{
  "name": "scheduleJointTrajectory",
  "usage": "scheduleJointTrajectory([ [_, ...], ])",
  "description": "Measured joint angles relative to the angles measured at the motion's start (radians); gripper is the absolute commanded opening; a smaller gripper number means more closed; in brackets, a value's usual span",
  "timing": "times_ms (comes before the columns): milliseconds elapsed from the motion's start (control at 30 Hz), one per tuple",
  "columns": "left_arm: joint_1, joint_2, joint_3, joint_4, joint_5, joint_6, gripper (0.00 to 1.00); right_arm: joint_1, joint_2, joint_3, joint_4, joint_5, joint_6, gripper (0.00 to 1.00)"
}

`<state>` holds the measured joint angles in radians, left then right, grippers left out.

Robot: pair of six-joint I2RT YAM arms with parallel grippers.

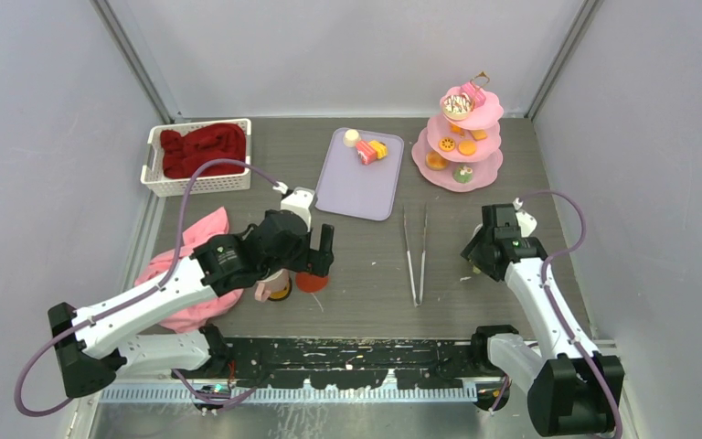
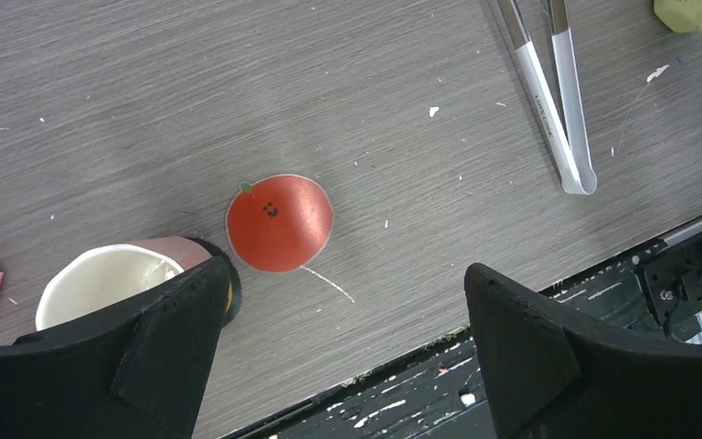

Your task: Serve the afternoon tea

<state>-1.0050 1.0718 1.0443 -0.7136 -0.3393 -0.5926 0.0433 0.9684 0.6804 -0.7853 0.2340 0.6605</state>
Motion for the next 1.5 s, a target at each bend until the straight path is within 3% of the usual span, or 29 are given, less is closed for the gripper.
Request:
scheduleJointTrajectory([
  [300,0.000,-0.027,-0.007,-0.017,-0.031,0.043,0.99,-0.002,0.018,0.002,0.042,0.014,0.023,0.01],
  [500,0.027,-0.075,0.043,-0.122,-0.124,0.109,0.97,-0.006,-0.012,0.080,-0.031,0.049,-0.039,0.01],
  [667,0.230,-0.139,0.061,-0.160,-0.111,0.110,0.97,0.043,-0.122,0.153,0.068,-0.089,-0.150,0.01],
  [833,0.442,-0.128,0.061,-0.191,-0.034,0.093,0.97,0.380,-0.055,0.267,0.162,-0.123,-0.206,0.01],
  [933,0.523,-0.142,0.061,-0.196,-0.008,0.075,0.97,0.655,0.076,0.316,0.233,-0.119,-0.244,0.01],
  [1100,0.626,-0.183,0.060,-0.203,0.022,0.058,0.96,0.989,0.317,0.374,0.245,-0.047,-0.327,0.01],
  [1200,0.673,-0.200,0.049,-0.208,0.046,0.053,0.97,1.074,0.427,0.400,0.243,-0.020,-0.367,0.01],
  [1500,0.705,-0.273,-0.046,-0.215,0.076,0.023,0.97,1.106,0.537,0.444,0.265,-0.008,-0.419,0.01],
])
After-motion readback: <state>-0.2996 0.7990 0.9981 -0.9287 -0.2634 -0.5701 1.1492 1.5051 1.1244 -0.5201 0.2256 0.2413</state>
